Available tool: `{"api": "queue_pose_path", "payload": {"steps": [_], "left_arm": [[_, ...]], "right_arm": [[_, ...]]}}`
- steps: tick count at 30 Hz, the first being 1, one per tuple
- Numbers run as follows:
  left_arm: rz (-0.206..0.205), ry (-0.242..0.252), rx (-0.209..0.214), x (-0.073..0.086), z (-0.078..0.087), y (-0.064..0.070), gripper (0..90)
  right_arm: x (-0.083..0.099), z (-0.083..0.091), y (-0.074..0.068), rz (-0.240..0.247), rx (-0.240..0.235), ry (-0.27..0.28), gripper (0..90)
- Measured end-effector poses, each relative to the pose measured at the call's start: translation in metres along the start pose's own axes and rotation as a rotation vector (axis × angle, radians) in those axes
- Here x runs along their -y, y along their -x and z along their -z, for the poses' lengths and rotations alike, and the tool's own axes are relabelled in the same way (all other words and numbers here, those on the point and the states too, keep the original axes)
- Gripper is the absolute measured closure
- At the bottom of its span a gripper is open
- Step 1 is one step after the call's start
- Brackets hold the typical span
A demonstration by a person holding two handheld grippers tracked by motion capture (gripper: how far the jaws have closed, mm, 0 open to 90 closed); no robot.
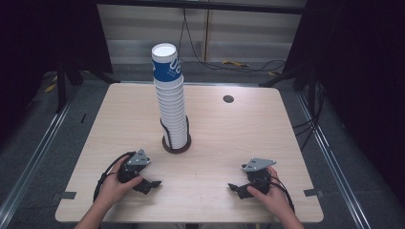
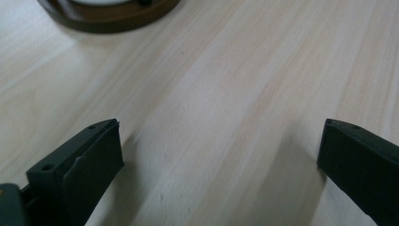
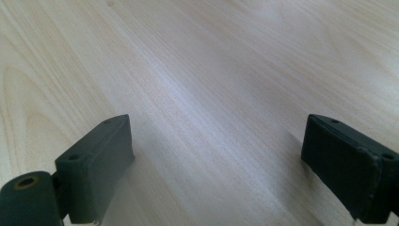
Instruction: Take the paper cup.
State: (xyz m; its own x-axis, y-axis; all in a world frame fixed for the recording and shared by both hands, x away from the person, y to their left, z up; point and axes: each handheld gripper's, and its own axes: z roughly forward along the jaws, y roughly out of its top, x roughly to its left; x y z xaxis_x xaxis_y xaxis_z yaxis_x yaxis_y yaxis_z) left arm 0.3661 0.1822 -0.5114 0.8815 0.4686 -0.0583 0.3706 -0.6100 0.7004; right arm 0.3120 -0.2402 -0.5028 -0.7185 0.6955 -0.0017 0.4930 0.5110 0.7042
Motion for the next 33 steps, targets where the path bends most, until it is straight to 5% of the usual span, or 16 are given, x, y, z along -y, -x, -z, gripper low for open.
{"api": "queue_pose_path", "payload": {"steps": [2,5,10,15,19,21,33], "left_arm": [[0.003,-0.016,-0.009,0.0,0.004,-0.001,8.4],[0.075,-0.001,0.009,0.002,0.013,-0.006,17.8],[0.133,0.005,0.004,0.0,0.024,-0.012,15.9],[0.145,0.025,0.005,-0.007,0.034,-0.014,15.9],[0.172,0.057,0.009,-0.017,0.046,-0.017,15.9],[0.167,0.057,0.011,-0.021,0.05,-0.018,15.9],[0.167,0.046,0.027,-0.051,0.076,-0.027,16.0]], "right_arm": [[0.0,0.0,0.0,-0.001,-0.001,0.0,8.7],[0.0,0.0,0.0,-0.001,0.001,0.0,8.9],[-0.003,0.003,-0.001,0.001,-0.023,-0.02,14.1],[-0.009,0.011,-0.001,0.026,-0.007,0.006,13.6],[-0.017,0.018,0.0,-0.023,-0.049,0.053,13.6],[-0.021,0.019,-0.001,0.01,-0.041,0.029,13.7],[-0.038,0.019,0.003,0.021,-0.062,0.022,13.8]]}}
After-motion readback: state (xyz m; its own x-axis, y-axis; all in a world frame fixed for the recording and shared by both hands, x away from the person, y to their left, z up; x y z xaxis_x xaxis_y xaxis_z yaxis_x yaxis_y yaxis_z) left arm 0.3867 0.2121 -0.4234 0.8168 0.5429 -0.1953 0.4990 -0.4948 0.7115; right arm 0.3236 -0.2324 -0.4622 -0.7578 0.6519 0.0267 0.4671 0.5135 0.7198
